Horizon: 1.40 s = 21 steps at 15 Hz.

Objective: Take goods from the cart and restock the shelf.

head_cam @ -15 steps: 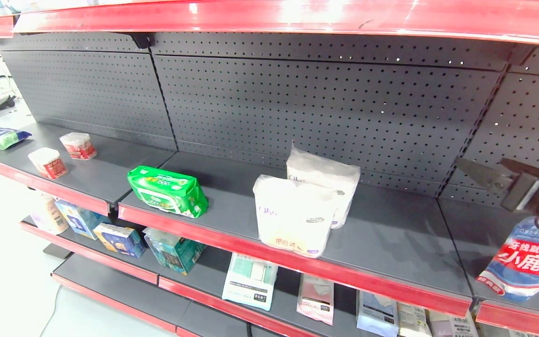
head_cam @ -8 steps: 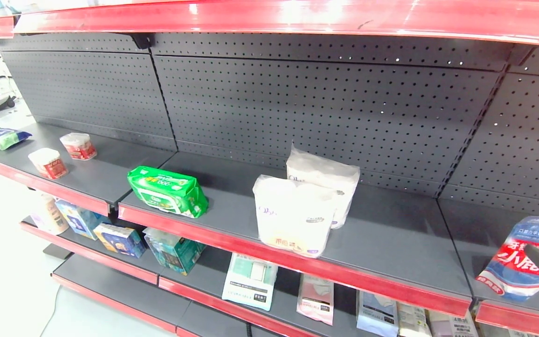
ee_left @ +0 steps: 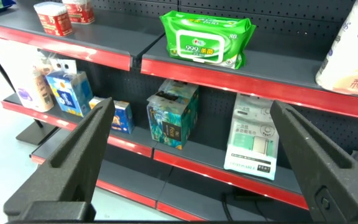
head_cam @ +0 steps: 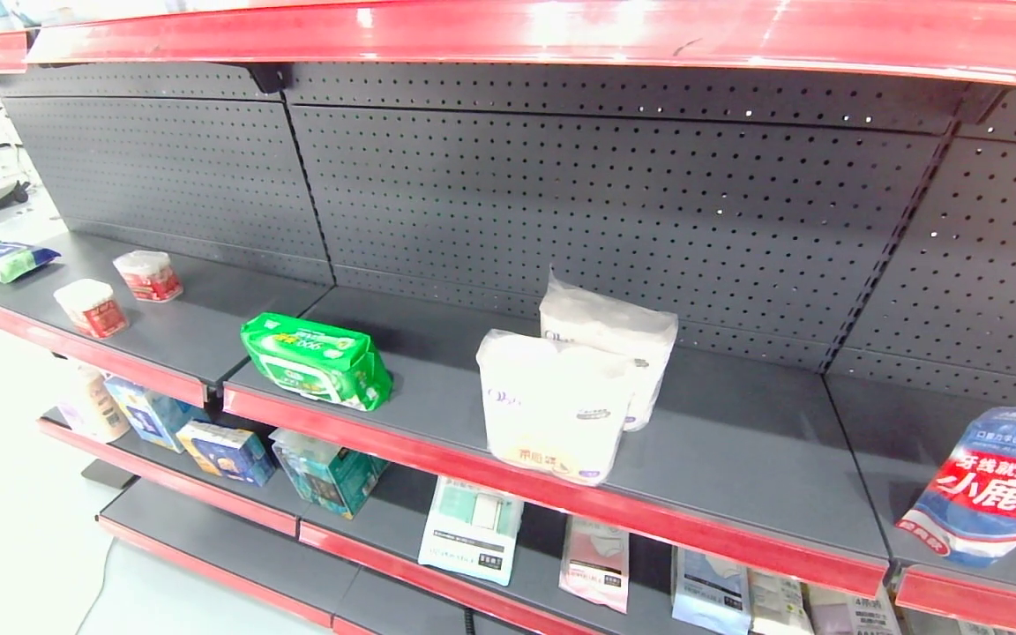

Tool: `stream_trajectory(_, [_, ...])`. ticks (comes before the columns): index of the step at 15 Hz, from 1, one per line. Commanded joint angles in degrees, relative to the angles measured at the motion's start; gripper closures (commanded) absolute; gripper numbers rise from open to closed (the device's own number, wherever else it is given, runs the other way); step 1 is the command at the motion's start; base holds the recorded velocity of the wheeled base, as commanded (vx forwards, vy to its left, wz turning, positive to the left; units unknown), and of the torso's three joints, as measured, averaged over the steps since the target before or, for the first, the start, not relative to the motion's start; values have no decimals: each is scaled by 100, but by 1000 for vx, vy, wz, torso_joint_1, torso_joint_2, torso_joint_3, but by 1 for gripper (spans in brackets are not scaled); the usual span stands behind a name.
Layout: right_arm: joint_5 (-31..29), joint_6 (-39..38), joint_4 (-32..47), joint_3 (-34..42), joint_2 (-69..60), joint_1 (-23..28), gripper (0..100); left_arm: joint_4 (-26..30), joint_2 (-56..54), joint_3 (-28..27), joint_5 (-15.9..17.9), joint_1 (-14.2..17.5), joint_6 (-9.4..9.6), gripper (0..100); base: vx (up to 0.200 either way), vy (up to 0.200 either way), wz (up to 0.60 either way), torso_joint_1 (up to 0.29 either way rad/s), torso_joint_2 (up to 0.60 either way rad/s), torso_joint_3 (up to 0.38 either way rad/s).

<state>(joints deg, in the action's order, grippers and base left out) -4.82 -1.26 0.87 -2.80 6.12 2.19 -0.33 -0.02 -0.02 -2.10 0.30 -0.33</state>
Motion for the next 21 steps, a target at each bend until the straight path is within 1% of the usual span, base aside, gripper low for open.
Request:
stream_trajectory(1, [482, 240, -69, 263, -559, -255, 0, -2, 2, 2, -1, 5, -2, 0, 0, 0, 0, 0, 0, 0])
stream_trajectory(6, [482, 178, -78, 272, -612, -228, 0, -2, 2, 2, -1, 5, -2, 0, 0, 0, 0, 0, 0, 0])
stream_trajectory(7, [482, 170, -78, 272, -612, -228, 0, -2, 2, 2, 34, 5, 59, 0, 0, 0, 0, 0, 0, 0])
stream_trajectory(10, [490, 161, -78, 272, -612, -228, 0, 7, 2, 2, 25, 5, 50, 0, 0, 0, 0, 0, 0, 0])
stream_trajectory(21, [490, 143, -78, 272, -612, -228, 0, 7, 2, 2, 34, -4, 59, 0, 0, 0, -600, 5, 0, 2])
